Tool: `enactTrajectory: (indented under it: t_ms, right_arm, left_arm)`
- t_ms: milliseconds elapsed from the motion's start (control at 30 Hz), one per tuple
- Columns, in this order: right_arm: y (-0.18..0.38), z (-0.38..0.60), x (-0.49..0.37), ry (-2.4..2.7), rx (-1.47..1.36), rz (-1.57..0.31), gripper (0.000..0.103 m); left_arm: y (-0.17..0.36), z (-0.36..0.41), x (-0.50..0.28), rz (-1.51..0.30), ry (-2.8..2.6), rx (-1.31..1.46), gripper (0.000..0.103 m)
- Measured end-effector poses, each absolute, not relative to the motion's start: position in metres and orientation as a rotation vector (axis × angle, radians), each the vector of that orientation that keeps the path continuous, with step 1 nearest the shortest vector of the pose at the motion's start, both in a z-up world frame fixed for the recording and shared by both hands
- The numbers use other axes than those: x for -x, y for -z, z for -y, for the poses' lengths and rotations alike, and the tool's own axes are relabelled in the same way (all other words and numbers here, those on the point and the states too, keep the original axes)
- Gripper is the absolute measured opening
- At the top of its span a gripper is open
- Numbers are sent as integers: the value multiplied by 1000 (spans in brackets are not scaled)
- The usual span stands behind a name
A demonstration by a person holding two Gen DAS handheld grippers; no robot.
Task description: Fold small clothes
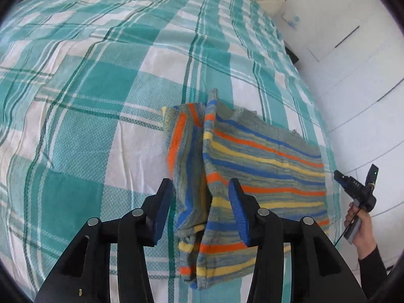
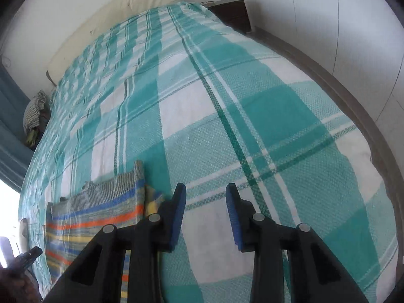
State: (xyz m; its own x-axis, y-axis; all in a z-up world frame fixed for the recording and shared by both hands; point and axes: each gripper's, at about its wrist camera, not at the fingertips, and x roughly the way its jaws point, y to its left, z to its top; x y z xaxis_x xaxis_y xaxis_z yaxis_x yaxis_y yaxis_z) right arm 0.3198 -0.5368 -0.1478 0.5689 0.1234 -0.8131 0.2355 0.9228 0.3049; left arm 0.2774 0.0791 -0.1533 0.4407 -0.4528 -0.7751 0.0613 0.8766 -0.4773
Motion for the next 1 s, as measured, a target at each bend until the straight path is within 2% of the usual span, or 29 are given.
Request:
enactTrajectory:
  t_ms: [200, 267, 500, 533, 600, 633, 667, 800, 867, 1000]
  right_arm:
    - [132, 513, -224, -344, -472, -1006, 34]
    - [132, 494, -203, -421, -427, -1025, 34]
    - [156, 456, -180, -442, -259, -1098, 34]
    - [157, 452, -181, -449, -246, -1090, 34]
    - [159, 445, -188, -444, -219, -1077, 30]
    - [162, 441, -192, -447, -198, -1085, 15]
    - [165, 438, -196, -443, -175, -1106, 6]
    - [149, 444, -183, -507, -208, -1129, 6]
    - [143, 455, -176, -521, -255, -1151, 6]
    - [174, 456, -183, -448, -219, -1224, 9]
  left_arm:
    - [167, -50, -237, -1124, 445, 297, 51]
    - [178, -38, -234, -1159, 427, 251, 47]
    - [190, -20, -222, -1194, 375, 194, 45]
    - [192, -17, -222, -1201, 381, 183, 28]
    - [198, -15, -223, -1234, 393, 190, 7]
    - [197, -17, -222, -1231, 392, 204, 5]
    - [193, -20, -219, -1224, 406, 218, 5]
    - [167, -37, -192, -1161, 490, 192, 4]
    - [177, -37, -191, -1196, 481, 173, 4]
    - [202, -33, -197, -1272, 451, 196, 9]
